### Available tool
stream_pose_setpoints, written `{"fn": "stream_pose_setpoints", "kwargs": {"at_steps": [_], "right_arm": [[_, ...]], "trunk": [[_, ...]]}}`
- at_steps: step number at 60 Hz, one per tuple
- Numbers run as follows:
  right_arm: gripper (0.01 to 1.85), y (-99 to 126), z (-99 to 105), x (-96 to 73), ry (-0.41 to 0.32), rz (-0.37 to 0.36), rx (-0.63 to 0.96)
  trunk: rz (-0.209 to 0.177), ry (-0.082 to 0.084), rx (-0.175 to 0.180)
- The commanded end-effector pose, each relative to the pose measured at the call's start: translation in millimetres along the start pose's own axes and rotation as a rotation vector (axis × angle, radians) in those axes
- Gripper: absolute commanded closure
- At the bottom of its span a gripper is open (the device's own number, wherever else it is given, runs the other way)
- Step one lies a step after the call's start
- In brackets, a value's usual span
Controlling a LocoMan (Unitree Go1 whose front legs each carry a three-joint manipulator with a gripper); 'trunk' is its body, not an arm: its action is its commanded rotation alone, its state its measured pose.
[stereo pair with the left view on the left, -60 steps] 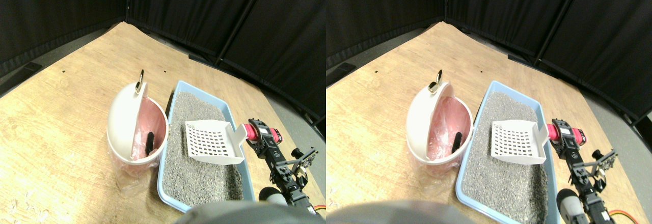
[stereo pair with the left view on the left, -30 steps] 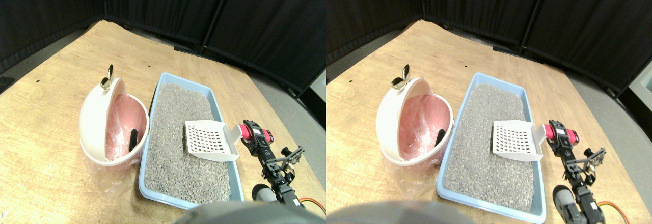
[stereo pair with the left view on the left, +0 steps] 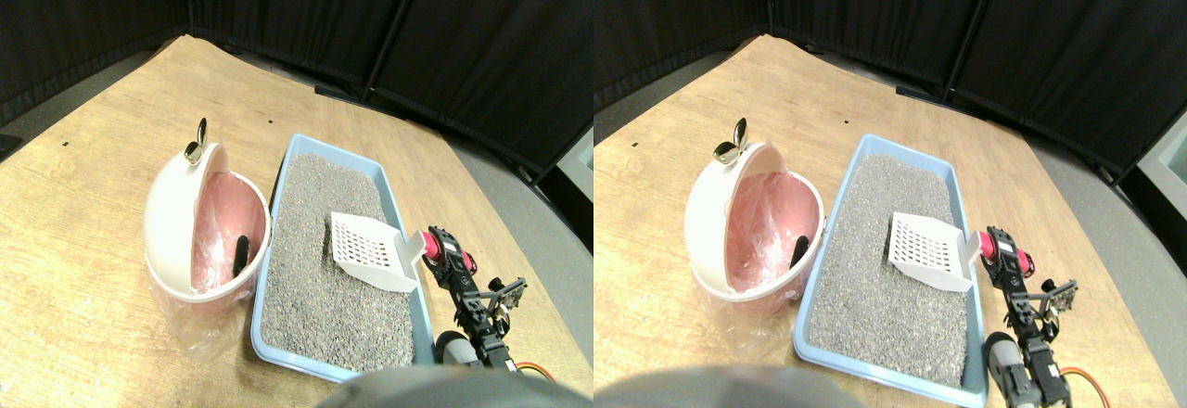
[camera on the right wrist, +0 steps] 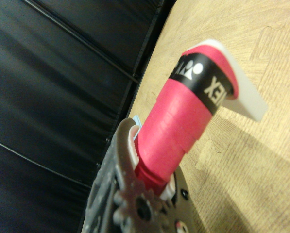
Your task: Scoop (unimanual)
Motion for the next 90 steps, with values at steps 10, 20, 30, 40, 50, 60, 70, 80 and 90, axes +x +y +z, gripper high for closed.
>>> {"fn": "stream_pose_setpoints", "kwargs": {"at_steps": [10,20,30,40,50,60,70,80,90], "right_arm": [[1.26,-1,-4,2.4,0.129,-0.052,0.008],[0.43,-6,8,2.9,0.276,-0.032,0.001],[0.20,-4,28,-0.9,0.341,-0.001,0.048],[0.18,-2,48,-7.6,0.355,0.068,0.043],[0.35,-3,63,-17.8,0.335,0.083,0.032],[0.97,-5,65,-27.7,0.213,0.156,0.017],[1.80,-12,54,-41.5,0.073,0.256,0.026],[1.80,-15,55,-63.9,0.058,0.259,0.016],[1.80,-20,55,-88.8,0.079,0.265,0.008]], "trunk": [[0.013,0.002,-0.010],[0.013,0.005,-0.012],[0.012,0.003,-0.015],[0.012,-0.001,-0.017],[0.014,-0.005,-0.017],[0.013,-0.006,-0.014],[0.008,-0.005,-0.002],[0.005,-0.007,0.011],[0.014,-0.009,0.018]]}}
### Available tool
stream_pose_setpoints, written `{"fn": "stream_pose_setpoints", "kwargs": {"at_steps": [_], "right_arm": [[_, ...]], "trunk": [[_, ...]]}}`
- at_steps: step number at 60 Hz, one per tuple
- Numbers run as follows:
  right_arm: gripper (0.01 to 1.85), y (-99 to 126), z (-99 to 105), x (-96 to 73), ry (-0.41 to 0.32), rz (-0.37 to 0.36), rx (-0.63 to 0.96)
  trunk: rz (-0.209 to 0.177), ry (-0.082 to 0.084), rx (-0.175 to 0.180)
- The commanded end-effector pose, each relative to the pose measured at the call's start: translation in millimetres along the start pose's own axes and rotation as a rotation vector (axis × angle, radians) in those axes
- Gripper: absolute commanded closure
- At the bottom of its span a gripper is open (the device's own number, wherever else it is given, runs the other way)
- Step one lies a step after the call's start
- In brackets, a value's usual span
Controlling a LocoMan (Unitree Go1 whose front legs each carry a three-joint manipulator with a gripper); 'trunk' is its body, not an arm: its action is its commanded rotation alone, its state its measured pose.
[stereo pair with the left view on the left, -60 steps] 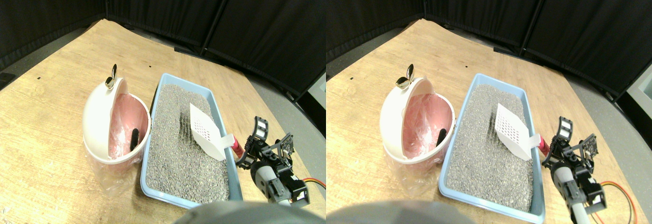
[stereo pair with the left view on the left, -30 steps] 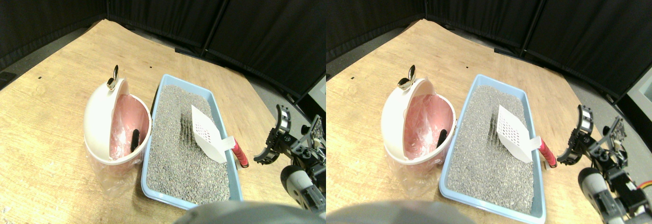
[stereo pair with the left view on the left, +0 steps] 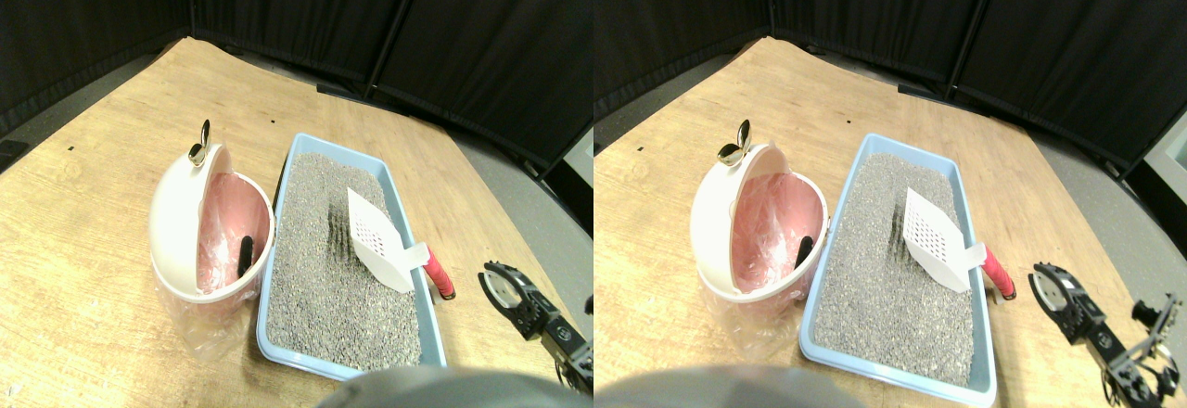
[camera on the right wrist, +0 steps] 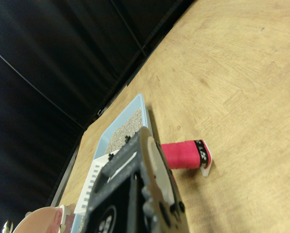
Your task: Scoop (unimanual)
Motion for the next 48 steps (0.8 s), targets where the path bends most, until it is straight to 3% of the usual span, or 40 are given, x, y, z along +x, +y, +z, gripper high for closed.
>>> {"fn": "stream_pose_setpoints", "kwargs": {"at_steps": [1,10,32,48], "right_arm": [[1.80,6,7,-15.0,-0.036,0.040,-0.012],[1.80,9,-3,-32.9,-0.026,0.045,0.018],[1.80,2,-20,-48.7,-0.020,0.137,0.033],[1.80,5,-28,-75.5,-0.026,0.164,-0.001]], "trunk": [[0.014,-0.011,-0.002],[0.036,-0.012,0.001],[0.101,-0.007,-0.032],[0.068,-0.021,-0.022]]}}
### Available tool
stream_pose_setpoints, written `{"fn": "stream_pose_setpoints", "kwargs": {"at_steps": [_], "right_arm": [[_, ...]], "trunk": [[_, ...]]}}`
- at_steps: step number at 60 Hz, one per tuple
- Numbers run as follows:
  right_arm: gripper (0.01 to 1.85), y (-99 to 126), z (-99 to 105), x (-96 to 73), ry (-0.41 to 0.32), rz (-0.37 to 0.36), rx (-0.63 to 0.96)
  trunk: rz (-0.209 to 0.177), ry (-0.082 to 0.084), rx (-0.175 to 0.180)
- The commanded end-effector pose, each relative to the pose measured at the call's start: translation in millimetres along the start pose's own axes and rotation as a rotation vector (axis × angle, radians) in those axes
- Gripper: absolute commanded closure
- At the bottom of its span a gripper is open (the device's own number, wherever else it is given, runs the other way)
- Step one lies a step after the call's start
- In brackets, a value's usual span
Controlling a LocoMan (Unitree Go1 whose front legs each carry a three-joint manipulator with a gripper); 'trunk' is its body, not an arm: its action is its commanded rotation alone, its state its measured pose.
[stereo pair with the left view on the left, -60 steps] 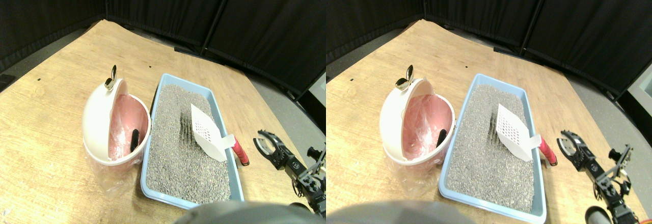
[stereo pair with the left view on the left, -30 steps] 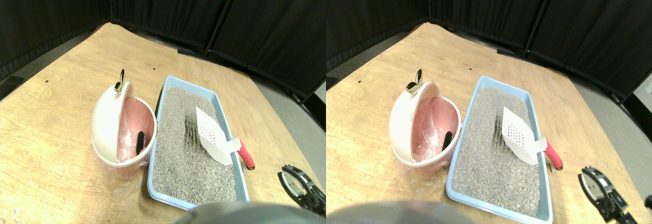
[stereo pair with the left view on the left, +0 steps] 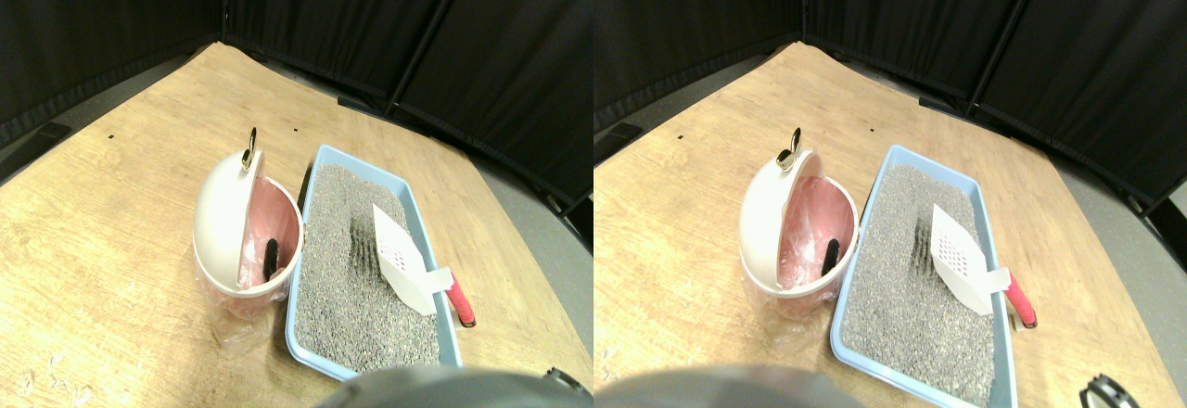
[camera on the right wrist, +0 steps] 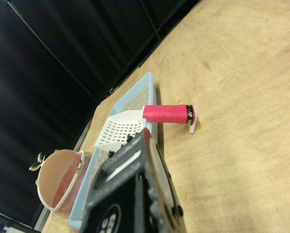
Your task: Scoop (unimanual)
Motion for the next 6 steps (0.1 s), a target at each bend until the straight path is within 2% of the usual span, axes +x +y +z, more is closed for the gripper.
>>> {"fn": "stream_pose_setpoints", "kwargs": {"at_steps": [1,6], "right_arm": [[1.80,13,1,-16.1,-0.040,0.022,-0.055],[1.80,22,-2,-29.3,-0.041,0.005,-0.058]], "trunk": [[-0.017,-0.006,0.011],[-0.036,-0.001,0.021]]}}
